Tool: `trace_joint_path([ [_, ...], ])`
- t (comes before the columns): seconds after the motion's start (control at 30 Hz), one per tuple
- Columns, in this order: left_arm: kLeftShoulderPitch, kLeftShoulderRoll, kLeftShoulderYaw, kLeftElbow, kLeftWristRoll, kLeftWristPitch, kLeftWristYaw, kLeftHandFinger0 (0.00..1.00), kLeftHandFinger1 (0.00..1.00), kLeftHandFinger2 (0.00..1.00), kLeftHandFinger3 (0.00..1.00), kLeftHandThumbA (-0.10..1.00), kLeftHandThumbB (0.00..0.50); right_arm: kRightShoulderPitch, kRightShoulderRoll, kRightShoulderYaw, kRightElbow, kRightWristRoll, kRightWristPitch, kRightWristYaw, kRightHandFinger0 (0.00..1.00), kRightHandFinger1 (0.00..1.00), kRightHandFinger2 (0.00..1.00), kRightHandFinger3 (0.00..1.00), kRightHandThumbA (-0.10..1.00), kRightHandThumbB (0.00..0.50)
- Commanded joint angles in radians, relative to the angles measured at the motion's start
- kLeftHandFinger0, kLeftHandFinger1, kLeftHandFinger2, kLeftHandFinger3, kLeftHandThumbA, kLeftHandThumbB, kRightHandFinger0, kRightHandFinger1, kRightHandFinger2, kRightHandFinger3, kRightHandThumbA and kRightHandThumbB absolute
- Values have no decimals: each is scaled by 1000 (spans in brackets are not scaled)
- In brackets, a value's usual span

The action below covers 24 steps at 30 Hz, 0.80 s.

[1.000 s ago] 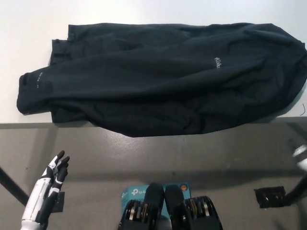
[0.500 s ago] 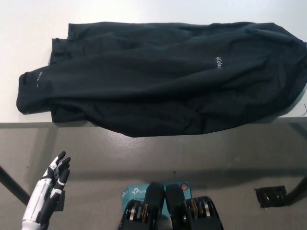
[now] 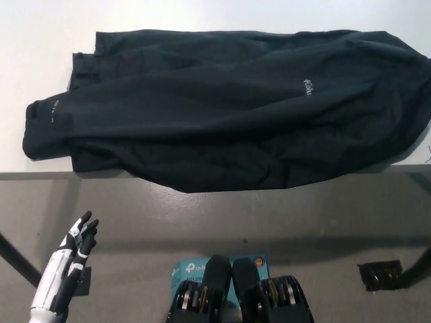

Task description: The robot grabs the right edges of the black jacket on the table, and folds it in half

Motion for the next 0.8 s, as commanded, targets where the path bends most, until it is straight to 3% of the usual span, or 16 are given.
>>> trace_joint_path([
  [0.0, -17, 8, 14, -34, -22, -39, -7, 1000, 1000, 1000, 1000, 936, 0, -144, -55, -14, 190, 82, 48, 204, 1000, 1000, 1000, 1000, 1000, 349],
  [0.17, -18, 11, 17, -26, -28, -64, -13, 1000, 1000, 1000, 1000, 962, 11, -166, -42, -31, 319, 83, 19, 233, 1000, 1000, 1000, 1000, 1000, 397],
  [0.37, -24, 9, 25, -19, -40, -72, -15, 1000, 1000, 1000, 1000, 942, 6, -193, -43, -39, 404, 73, -5, 255, 1000, 1000, 1000, 1000, 1000, 422],
  [0.6, -25, 9, 26, -23, -31, -69, -11, 1000, 1000, 1000, 1000, 949, 7, -200, -44, -24, 423, 56, -18, 280, 1000, 1000, 1000, 1000, 1000, 412],
  [0.77, -25, 8, 30, -18, -32, -79, -8, 1000, 1000, 1000, 1000, 957, 10, -192, -38, -7, 395, 43, -8, 276, 1000, 1000, 1000, 1000, 1000, 437],
])
